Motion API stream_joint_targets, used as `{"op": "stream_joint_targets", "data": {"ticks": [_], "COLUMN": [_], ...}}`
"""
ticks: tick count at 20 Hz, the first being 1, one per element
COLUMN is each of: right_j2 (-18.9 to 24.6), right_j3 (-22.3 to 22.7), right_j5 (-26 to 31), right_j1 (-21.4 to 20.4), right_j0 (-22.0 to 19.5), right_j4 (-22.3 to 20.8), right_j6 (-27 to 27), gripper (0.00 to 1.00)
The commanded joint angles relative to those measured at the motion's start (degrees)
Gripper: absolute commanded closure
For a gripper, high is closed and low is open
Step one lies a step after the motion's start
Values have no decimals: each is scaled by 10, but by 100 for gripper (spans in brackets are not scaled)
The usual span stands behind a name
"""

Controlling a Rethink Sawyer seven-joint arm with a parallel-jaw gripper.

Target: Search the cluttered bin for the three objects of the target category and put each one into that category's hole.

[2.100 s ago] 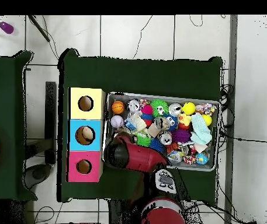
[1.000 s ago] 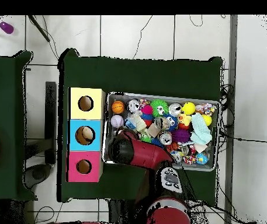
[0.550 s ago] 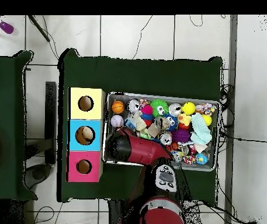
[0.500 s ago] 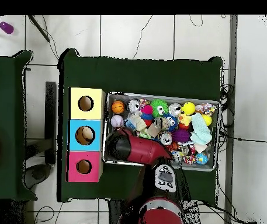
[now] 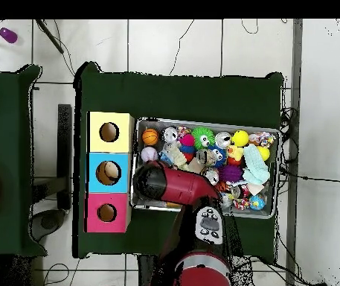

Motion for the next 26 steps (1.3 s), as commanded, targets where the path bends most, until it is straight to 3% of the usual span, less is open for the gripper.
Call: {"op": "stream_joint_targets", "data": {"ticks": [1, 14, 26], "right_j2": [22, 70, 84], "right_j3": [-47, -41, -41], "right_j5": [36, -43, -49], "right_j1": [11, 10, 13], "right_j0": [-13, -46, -56], "right_j4": [5, -17, -35], "right_j6": [74, 58, 47], "gripper": [0, 0, 0]}}
